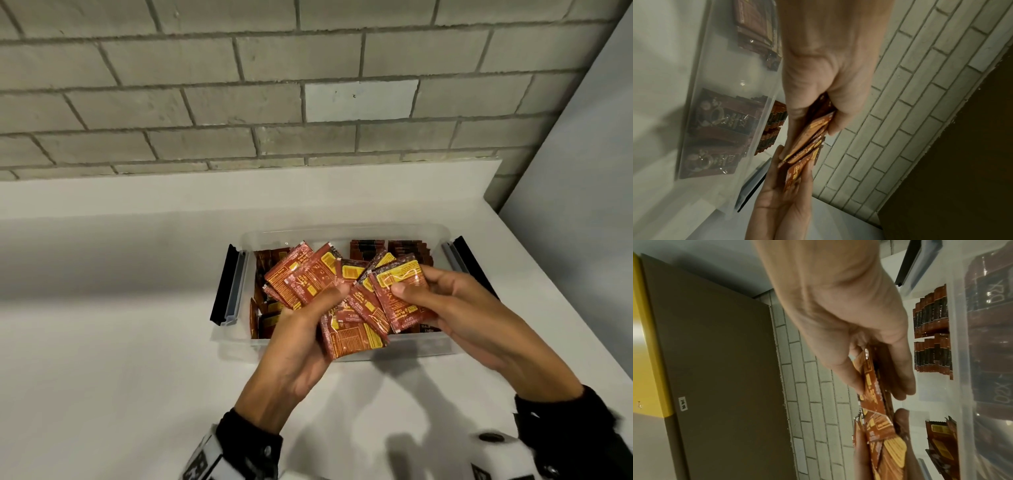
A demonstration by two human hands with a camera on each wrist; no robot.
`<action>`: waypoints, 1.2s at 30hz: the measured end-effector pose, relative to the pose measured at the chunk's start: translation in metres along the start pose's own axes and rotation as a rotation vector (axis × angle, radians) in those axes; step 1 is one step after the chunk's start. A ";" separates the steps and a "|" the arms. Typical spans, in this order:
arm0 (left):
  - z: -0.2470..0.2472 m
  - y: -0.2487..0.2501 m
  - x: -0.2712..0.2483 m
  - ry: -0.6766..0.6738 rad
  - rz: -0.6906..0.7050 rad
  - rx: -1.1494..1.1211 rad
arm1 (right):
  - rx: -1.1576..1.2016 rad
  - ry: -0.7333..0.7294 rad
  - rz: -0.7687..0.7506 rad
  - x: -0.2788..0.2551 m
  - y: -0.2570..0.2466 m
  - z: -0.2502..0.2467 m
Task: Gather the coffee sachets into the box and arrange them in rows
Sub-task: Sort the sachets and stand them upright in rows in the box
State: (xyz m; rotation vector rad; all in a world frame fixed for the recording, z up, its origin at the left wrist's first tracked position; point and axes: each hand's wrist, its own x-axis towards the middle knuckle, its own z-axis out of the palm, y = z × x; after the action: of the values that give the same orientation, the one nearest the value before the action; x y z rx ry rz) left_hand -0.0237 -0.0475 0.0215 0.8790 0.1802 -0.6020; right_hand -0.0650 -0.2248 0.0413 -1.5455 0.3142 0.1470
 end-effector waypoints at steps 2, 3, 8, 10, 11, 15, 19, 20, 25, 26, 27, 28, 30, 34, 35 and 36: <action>0.000 0.000 0.000 0.006 0.002 0.026 | -0.012 -0.033 0.005 0.001 0.000 0.000; -0.001 -0.001 0.001 0.014 0.003 0.029 | -0.009 -0.042 0.006 0.003 0.000 0.000; -0.005 -0.001 0.001 0.034 -0.018 -0.001 | 0.040 0.113 -0.217 0.002 -0.007 0.000; -0.004 -0.001 0.001 0.021 -0.029 -0.019 | -0.159 0.201 -0.475 -0.003 -0.008 0.004; -0.003 -0.001 0.001 0.007 -0.030 -0.034 | -0.336 0.216 -0.600 -0.005 -0.006 0.009; 0.003 -0.003 -0.001 -0.089 -0.027 -0.115 | -1.041 0.275 -0.953 0.000 0.022 0.031; 0.004 -0.007 -0.006 -0.222 -0.027 -0.161 | -1.105 0.408 -0.954 0.002 0.038 0.045; 0.005 -0.009 -0.006 -0.221 -0.029 -0.139 | -1.105 0.426 -0.941 0.002 0.039 0.047; 0.013 -0.022 -0.008 -0.112 -0.048 -0.183 | -1.069 0.343 -0.880 0.001 0.041 0.046; 0.014 -0.023 -0.008 -0.108 -0.054 -0.209 | -1.036 0.315 -0.877 0.000 0.042 0.043; 0.015 -0.024 -0.008 -0.103 -0.059 -0.235 | -0.986 0.289 -0.874 -0.001 0.043 0.041; 0.016 -0.024 -0.008 -0.096 -0.063 -0.260 | -0.924 0.274 -0.883 -0.002 0.044 0.039; 0.017 -0.025 -0.005 -0.077 -0.048 -0.313 | -0.816 0.291 -0.925 -0.003 0.047 0.038; 0.021 -0.028 -0.003 -0.025 0.032 -0.339 | -0.656 0.529 -0.931 -0.001 0.052 0.044; 0.022 -0.029 -0.003 -0.017 0.046 -0.331 | -0.556 0.557 -0.889 -0.001 0.052 0.045; 0.021 -0.030 -0.003 -0.016 0.056 -0.325 | -0.434 0.556 -0.820 0.000 0.051 0.046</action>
State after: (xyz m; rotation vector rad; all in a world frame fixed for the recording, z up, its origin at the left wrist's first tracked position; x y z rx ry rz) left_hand -0.0446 -0.0772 0.0161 0.5630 0.2309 -0.5094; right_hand -0.0751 -0.1777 -0.0078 -2.0132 0.0551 -0.9210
